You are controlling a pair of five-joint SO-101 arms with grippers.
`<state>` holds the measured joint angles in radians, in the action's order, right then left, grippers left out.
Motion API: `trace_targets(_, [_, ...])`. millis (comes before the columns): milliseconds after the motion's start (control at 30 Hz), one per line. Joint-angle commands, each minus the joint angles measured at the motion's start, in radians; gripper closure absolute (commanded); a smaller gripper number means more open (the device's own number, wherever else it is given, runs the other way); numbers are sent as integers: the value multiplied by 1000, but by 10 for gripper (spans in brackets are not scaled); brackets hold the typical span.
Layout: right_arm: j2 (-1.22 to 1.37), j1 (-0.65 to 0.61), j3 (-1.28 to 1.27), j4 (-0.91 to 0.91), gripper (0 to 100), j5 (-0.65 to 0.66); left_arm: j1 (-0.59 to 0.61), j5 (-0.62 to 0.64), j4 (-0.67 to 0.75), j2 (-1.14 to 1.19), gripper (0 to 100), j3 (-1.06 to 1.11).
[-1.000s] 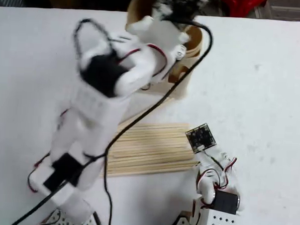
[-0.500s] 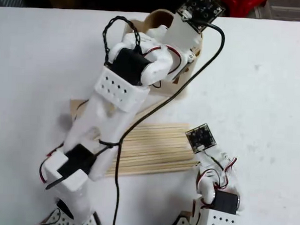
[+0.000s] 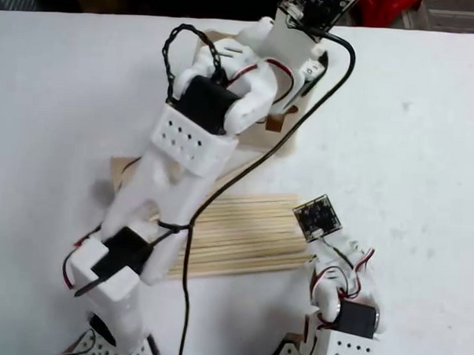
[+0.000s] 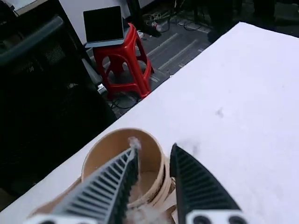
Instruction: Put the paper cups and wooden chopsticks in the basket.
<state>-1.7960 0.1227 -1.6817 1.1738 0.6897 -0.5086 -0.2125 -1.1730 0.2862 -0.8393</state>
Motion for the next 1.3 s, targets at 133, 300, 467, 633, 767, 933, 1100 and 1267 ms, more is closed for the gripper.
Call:
trace_targets(133, [-5,-10,-8,4,981,11,39,0,41,19,876,-8])
trace_targets(300, [-5,-10,-8,4,981,11,74,0,31,136,902,-12])
trace_targets(467, [-5,-10,-8,4,981,11,71,-3,17,211,902,-18])
trace_targets(633, [-5,-10,-8,4,981,11,74,-5,-3,183,902,-18])
trace_targets(767, [-5,-10,-8,4,981,11,97,-2,-91,97,902,-84])
trace_targets(933, [-5,-10,-8,4,981,11,206,35,-308,-42,902,-265])
trace_targets(1100, [-5,-10,-8,4,981,11,418,86,-574,-110,898,-325])
trace_targets(1267, [-5,-10,-8,5,981,11,616,95,-618,-127,867,-160])
